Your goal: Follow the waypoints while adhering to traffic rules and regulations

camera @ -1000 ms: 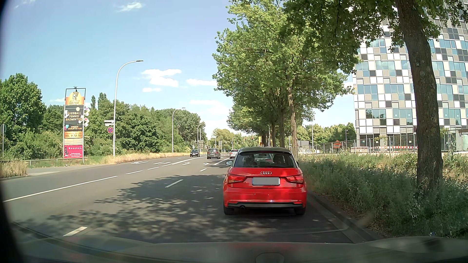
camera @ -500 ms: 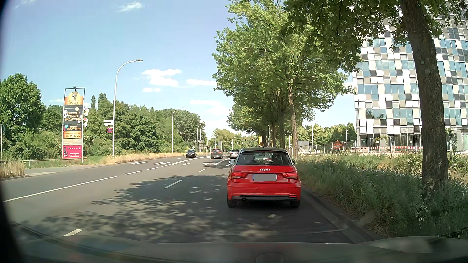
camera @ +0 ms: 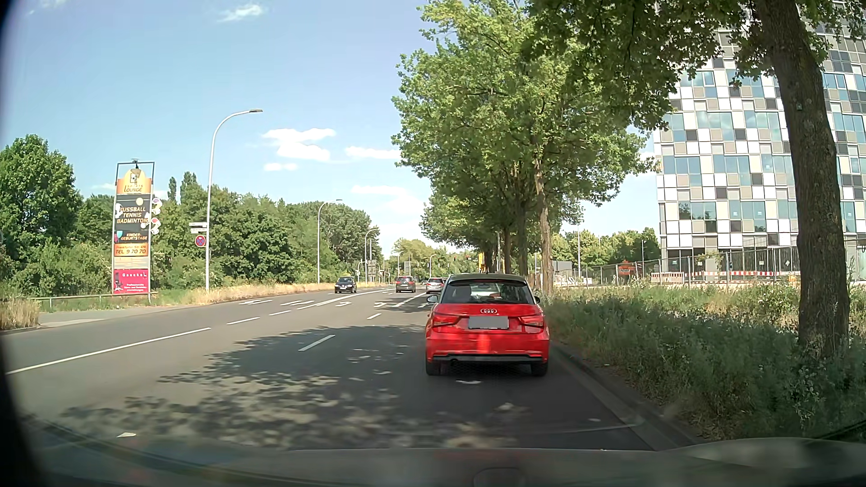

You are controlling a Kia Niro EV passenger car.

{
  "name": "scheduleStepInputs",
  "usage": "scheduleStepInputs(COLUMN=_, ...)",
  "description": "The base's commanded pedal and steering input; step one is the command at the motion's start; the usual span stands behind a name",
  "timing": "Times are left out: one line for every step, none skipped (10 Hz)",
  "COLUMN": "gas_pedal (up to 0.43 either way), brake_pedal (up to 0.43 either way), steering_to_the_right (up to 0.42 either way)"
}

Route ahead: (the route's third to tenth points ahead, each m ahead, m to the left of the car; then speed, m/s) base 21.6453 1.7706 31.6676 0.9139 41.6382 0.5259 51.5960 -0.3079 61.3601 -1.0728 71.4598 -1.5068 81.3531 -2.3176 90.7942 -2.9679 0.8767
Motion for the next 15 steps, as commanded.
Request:
scheduleStepInputs(gas_pedal=0.087, brake_pedal=0.037, steering_to_the_right=0.001)
scheduleStepInputs(gas_pedal=0.087, brake_pedal=0.030, steering_to_the_right=0.001)
scheduleStepInputs(gas_pedal=0.087, brake_pedal=0.030, steering_to_the_right=0.000)
scheduleStepInputs(gas_pedal=0.087, brake_pedal=0.030, steering_to_the_right=0.001)
scheduleStepInputs(gas_pedal=0.087, brake_pedal=0.030, steering_to_the_right=0.000)
scheduleStepInputs(gas_pedal=0.087, brake_pedal=0.030, steering_to_the_right=0.000)
scheduleStepInputs(gas_pedal=0.087, brake_pedal=0.030, steering_to_the_right=0.000)
scheduleStepInputs(gas_pedal=0.087, brake_pedal=0.030, steering_to_the_right=-0.001)
scheduleStepInputs(gas_pedal=0.087, brake_pedal=0.030, steering_to_the_right=-0.001)
scheduleStepInputs(gas_pedal=0.087, brake_pedal=0.037, steering_to_the_right=-0.001)
scheduleStepInputs(gas_pedal=0.087, brake_pedal=0.030, steering_to_the_right=-0.001)
scheduleStepInputs(gas_pedal=0.087, brake_pedal=0.030, steering_to_the_right=-0.001)
scheduleStepInputs(gas_pedal=0.087, brake_pedal=0.030, steering_to_the_right=-0.001)
scheduleStepInputs(gas_pedal=0.087, brake_pedal=0.030, steering_to_the_right=-0.001)
scheduleStepInputs(gas_pedal=0.098, brake_pedal=0.030, steering_to_the_right=0.002)
